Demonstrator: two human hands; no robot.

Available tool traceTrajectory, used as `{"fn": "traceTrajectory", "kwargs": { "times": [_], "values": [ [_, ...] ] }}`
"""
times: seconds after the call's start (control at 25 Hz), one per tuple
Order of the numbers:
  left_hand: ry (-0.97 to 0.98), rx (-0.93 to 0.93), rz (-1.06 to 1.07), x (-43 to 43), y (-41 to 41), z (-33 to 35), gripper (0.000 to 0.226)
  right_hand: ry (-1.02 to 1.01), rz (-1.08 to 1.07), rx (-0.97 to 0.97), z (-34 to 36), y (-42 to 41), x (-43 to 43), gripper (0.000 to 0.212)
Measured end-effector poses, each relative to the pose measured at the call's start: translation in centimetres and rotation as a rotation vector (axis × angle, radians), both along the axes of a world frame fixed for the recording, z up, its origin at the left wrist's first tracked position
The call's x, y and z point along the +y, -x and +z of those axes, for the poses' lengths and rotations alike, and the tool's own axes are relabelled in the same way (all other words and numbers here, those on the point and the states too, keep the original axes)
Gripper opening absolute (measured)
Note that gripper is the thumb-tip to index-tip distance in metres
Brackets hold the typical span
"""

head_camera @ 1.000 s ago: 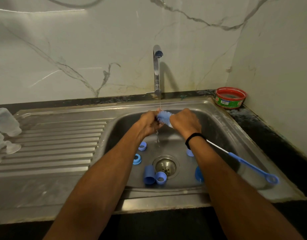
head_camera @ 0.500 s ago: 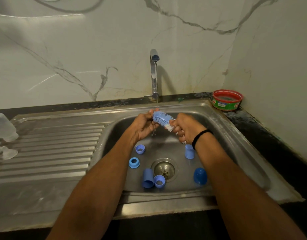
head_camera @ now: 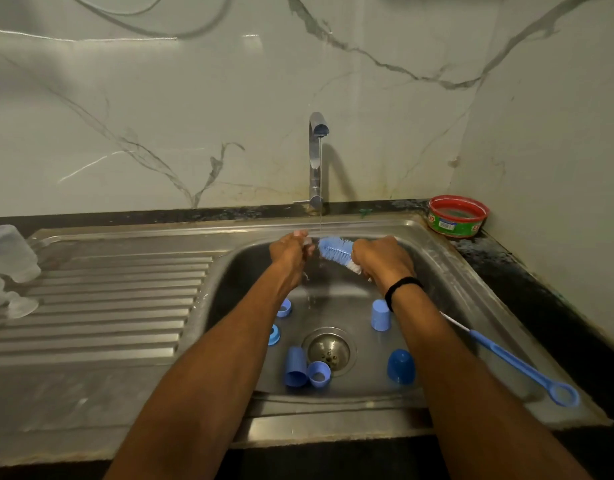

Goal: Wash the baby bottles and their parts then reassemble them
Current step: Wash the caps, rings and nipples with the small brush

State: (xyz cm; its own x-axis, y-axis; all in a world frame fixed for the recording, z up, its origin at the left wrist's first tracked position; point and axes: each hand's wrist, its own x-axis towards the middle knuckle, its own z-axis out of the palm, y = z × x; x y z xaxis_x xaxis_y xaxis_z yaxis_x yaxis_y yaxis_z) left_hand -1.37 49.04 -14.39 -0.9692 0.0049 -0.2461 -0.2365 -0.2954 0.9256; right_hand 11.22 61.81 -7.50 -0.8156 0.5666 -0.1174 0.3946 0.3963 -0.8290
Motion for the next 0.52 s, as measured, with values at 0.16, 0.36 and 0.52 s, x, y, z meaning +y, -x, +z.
{"fn": "traceTrajectory", "kwargs": {
  "times": [0.16,0.36,0.52],
  "values": [
    [0.004,0.049,-0.079,-0.3,-0.1,0.3,0.022,-0.115,0.005,0.066,0.6,0.0,0.0,0.022],
    [0.087,0.101,-0.304,3.9,-2.4,1.0,0.025,-0.199,-0.047,0.130,-0.7,-0.4,-0.9,0.038],
    [0.157,0.047,-0.137,4.4,-2.7,0.7,0.012,-0.155,-0.012,0.129,-0.7,-0.2,-1.2,0.032]
  ]
}}
